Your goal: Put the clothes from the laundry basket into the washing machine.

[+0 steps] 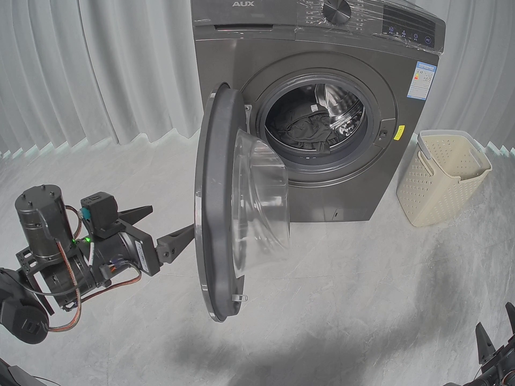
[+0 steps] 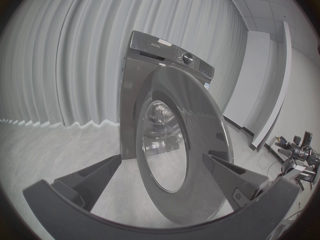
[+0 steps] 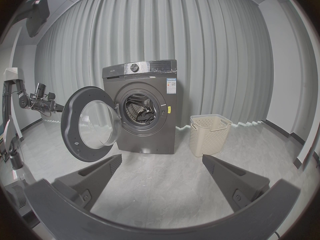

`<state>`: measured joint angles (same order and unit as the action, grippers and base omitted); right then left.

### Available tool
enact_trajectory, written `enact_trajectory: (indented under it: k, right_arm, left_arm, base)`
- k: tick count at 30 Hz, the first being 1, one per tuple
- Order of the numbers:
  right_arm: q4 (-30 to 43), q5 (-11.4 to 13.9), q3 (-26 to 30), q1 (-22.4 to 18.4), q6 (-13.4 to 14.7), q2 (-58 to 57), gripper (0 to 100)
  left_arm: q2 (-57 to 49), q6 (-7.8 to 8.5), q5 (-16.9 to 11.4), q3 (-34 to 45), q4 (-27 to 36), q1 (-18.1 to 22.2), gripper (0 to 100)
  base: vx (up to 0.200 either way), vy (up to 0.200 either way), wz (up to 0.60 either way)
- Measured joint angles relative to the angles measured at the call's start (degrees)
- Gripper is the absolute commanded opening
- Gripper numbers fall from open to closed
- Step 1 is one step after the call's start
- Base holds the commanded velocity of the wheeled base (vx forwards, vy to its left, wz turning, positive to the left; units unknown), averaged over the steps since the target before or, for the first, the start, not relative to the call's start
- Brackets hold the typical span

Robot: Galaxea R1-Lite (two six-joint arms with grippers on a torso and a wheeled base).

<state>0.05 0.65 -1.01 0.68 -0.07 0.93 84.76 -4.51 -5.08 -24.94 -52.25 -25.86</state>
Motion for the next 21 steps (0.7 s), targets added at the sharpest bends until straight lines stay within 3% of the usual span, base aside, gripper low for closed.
enact_trajectory:
  k: [10,21]
  right_arm:
    - [0.0,0.0,0.0,0.0,0.0,0.0,100]
    - [0.0,0.0,0.0,0.0,-0.1,0.0,100]
  left_arm:
    - [6.8,-0.02,1.0,-6.4,-0.2,-5.1,100]
    - [16.0,-0.11,3.4,-19.3,0.1,-11.5,100]
  base:
    - [0.0,0.0,0.0]
    - [0.0,0.0,0.0]
